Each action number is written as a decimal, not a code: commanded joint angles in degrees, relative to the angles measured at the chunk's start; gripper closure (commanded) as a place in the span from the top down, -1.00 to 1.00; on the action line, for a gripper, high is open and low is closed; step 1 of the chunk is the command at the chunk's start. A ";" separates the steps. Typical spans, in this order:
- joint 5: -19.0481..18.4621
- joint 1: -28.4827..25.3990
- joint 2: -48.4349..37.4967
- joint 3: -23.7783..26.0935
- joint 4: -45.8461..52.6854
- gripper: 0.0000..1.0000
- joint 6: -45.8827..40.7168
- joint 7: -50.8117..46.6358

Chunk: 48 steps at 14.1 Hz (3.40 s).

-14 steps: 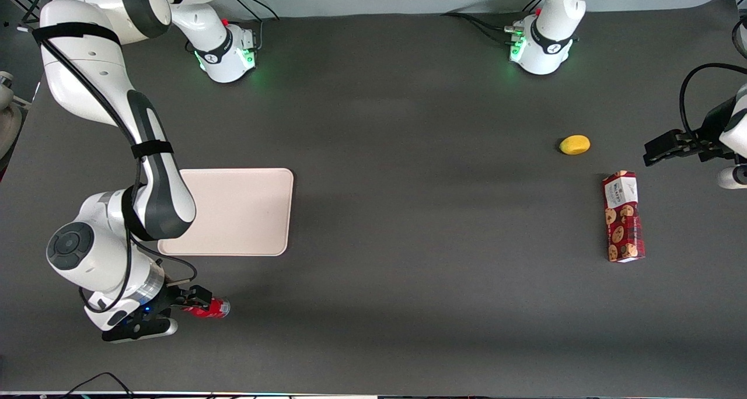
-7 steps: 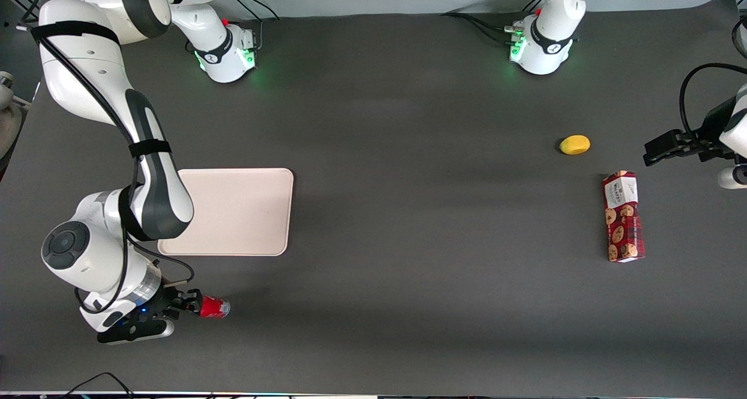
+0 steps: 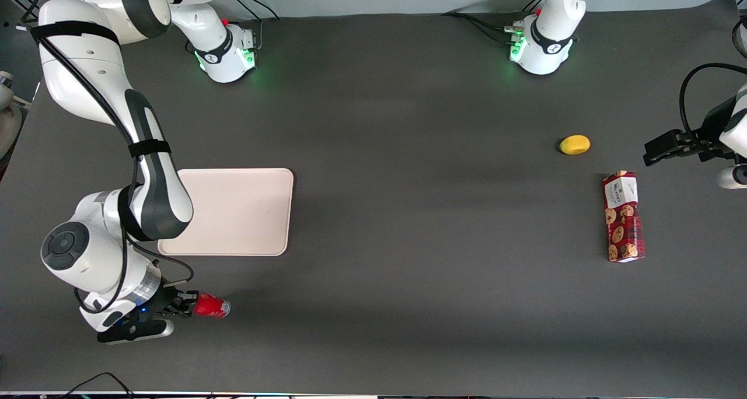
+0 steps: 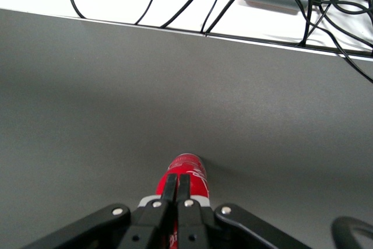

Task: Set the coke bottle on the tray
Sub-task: 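Lower the open right gripper around the red bottle and close it, then lift the red bottle and carry it toward the tray's edge, then lower the bottle onto the tray and open the right gripper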

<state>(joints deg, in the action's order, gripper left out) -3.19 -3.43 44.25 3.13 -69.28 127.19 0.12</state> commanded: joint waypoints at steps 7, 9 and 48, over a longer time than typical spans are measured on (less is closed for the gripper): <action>-0.15 -0.26 -0.57 -0.06 0.73 0.35 -1.77 0.41; -0.06 -0.18 -0.57 -0.06 0.64 0.36 -1.77 0.41; 0.64 1.14 -42.22 -7.35 -50.22 -1.00 -4.17 5.95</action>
<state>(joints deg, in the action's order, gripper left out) -4.11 -2.06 6.47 -3.90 -112.59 118.56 4.89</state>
